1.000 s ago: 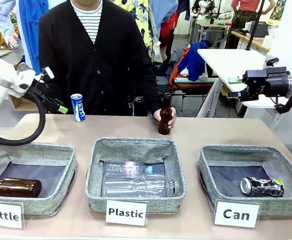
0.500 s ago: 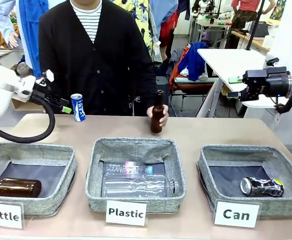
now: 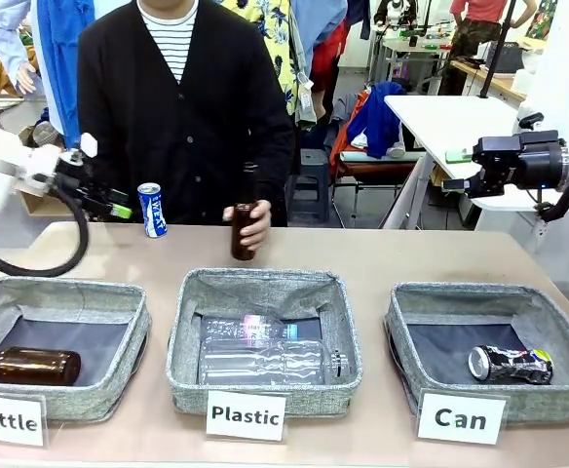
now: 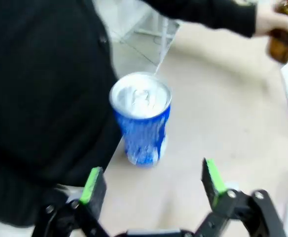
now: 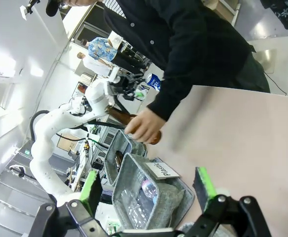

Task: Sort the can waste into the basket.
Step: Pick up the can waste from the table and place it in the right Fabric basket.

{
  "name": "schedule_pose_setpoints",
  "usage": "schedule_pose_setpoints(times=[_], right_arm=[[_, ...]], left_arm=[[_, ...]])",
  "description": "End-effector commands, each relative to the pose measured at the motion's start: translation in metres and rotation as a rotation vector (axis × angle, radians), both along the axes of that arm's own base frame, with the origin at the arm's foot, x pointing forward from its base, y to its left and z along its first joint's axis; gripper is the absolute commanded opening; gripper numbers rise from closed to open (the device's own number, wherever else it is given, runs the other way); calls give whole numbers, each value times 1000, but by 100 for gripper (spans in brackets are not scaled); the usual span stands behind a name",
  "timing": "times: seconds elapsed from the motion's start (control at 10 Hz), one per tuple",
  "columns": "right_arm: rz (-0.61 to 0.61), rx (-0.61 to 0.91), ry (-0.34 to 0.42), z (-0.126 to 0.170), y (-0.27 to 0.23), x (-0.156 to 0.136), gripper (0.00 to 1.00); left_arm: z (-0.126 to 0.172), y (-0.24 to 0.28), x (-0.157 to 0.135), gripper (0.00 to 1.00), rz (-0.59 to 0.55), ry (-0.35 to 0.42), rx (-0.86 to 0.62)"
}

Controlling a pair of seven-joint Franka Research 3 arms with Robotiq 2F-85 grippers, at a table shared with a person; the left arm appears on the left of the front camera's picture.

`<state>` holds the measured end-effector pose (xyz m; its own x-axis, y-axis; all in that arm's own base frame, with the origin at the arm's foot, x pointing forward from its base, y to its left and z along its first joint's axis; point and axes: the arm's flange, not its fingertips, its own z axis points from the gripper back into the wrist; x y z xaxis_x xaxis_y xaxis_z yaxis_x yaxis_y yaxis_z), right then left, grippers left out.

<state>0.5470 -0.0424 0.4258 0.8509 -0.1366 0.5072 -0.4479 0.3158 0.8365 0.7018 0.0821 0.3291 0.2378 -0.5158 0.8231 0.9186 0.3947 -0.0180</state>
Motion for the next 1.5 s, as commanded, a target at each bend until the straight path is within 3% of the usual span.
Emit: schedule_pose_setpoints(times=[0.0,0.2,0.4,0.5,0.6,0.8,1.0,1.2,1.4], right_arm=[[6,1,-1,4,0,1,100],[6,1,-1,4,0,1,100],[6,1,-1,4,0,1,100],[6,1,-1,4,0,1,100],[6,1,-1,4,0,1,100],[6,1,-1,4,0,1,100],[6,1,-1,4,0,1,100],[6,1,-1,4,0,1,100],[6,1,-1,4,0,1,100]], left_arm=[[72,61,-99,100,145,83,159],[135,123,-222,100,73,139,157],[178,178,-286,100,135,95,134],[197,212,-314,100,101,75,104],[207,239,-340,100,-20,26,86],[206,275,-380,100,-10,-37,6],[200,287,-407,100,-91,-108,8],[193,284,-407,100,-59,-131,10],[191,275,-406,100,-123,-145,61]])
